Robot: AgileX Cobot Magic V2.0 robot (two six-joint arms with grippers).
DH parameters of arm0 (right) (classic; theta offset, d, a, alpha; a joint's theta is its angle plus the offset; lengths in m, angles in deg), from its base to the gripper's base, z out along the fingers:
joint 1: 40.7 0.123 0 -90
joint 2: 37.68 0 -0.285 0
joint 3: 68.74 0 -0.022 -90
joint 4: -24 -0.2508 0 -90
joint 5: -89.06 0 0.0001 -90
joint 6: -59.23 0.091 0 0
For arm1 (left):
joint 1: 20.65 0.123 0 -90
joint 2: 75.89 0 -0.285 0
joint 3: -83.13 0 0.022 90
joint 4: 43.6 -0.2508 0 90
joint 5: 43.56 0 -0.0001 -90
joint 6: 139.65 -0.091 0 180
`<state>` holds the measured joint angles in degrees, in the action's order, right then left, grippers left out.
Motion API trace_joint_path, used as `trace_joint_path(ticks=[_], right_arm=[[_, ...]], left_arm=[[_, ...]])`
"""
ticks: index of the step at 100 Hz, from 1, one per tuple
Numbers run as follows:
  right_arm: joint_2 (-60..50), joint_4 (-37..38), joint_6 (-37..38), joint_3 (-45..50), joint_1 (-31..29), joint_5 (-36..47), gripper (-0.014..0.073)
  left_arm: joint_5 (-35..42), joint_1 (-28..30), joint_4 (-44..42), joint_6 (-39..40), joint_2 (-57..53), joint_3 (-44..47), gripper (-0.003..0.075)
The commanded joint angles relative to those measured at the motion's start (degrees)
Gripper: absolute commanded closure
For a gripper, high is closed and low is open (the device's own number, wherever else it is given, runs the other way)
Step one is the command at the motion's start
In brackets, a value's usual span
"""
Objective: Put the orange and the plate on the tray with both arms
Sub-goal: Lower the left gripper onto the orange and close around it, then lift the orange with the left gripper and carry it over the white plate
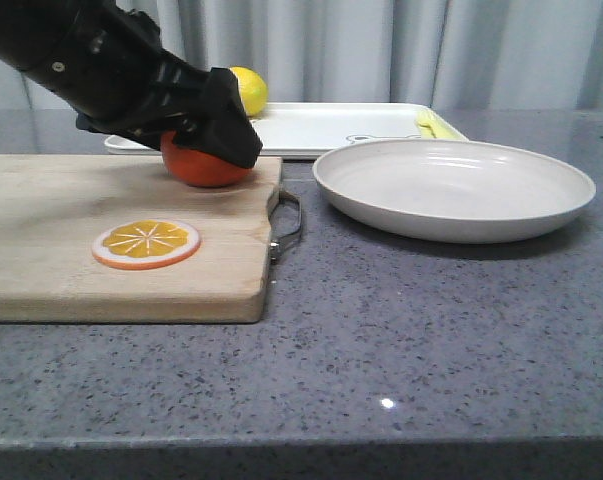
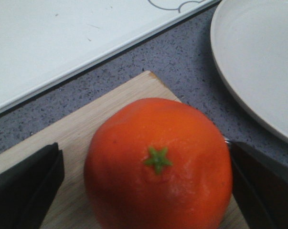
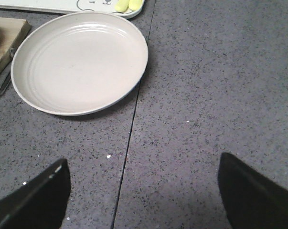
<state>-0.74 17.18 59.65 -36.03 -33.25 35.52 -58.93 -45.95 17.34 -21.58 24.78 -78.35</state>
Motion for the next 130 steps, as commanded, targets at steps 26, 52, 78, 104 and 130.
trace_joint_path(ticks=[26, 52, 78, 104, 130], right_arm=[[0.6, -0.3, -0.1, -1.9, -0.2, 3.4, -0.003], [0.6, -0.3, -0.1, -1.9, -0.2, 3.4, -0.003], [0.6, -0.3, -0.1, -1.9, -0.2, 3.4, -0.003], [0.6, -0.3, -0.1, -1.9, -0.2, 3.4, -0.003], [0.6, -0.3, -0.1, -1.9, -0.2, 3.8, -0.003]], left_arm=[[0.9, -0.5, 2.0, 0.1, -1.8, -2.0, 0.0256], [-0.2, -0.5, 2.2, 0.1, -1.9, -2.0, 0.0426], [-3.9, -1.9, 3.1, 0.1, -4.7, -4.6, 0.0426], [-1.7, -8.7, 2.9, 0.1, -4.7, -10.5, 0.0426], [2.1, -15.2, 1.9, 0.1, 0.6, -15.9, 0.0425]])
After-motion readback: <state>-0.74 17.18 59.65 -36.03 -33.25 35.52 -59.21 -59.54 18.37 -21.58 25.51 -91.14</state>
